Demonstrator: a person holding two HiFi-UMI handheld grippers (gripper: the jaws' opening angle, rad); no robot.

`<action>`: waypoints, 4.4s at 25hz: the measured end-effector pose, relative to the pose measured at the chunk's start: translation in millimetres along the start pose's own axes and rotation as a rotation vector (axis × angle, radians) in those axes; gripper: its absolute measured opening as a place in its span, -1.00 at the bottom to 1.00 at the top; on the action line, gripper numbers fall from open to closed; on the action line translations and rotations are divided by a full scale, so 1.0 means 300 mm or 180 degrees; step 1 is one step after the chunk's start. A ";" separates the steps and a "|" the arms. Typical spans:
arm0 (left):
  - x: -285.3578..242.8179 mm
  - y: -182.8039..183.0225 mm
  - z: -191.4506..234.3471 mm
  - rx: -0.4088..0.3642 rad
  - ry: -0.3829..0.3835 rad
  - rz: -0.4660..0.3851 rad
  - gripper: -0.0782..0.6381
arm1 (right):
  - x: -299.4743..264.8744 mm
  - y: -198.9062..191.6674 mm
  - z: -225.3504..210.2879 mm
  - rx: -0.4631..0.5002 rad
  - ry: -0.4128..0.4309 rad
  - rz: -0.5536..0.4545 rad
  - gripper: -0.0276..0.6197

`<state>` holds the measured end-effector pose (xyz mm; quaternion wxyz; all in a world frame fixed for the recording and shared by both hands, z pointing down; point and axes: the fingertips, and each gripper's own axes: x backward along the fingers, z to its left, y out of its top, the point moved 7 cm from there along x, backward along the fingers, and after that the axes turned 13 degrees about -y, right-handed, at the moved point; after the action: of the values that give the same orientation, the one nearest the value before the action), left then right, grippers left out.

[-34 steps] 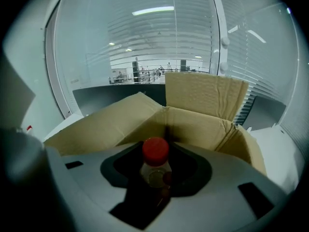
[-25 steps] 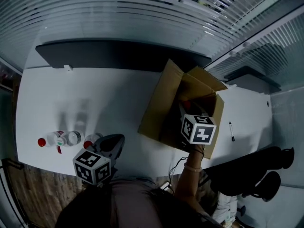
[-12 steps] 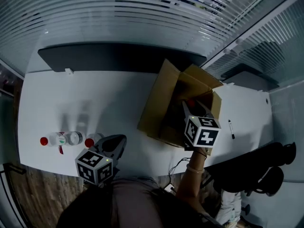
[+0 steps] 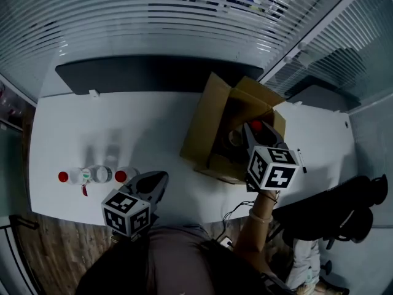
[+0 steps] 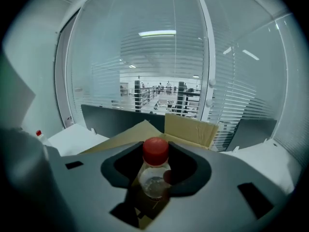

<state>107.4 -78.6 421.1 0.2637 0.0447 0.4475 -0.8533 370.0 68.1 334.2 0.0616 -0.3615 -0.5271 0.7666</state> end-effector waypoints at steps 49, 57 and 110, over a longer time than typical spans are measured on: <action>0.106 -0.111 -0.253 -0.0362 -0.0429 0.0113 -0.76 | 0.655 0.107 0.082 0.0092 0.0238 -0.0951 -0.38; 0.149 -0.124 -0.254 -0.0394 -0.0402 0.0119 -0.76 | 0.683 0.071 0.126 0.0109 0.0292 -0.0913 -0.38; 0.369 -0.373 -0.374 0.0140 0.1061 -0.0873 -0.76 | 0.566 -0.126 0.518 0.0857 0.2125 -0.0659 -0.38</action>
<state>-60.3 15.8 402.7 0.0665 0.1296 0.4682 -0.8715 138.8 46.7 311.6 0.3542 -0.5251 -0.4062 0.6586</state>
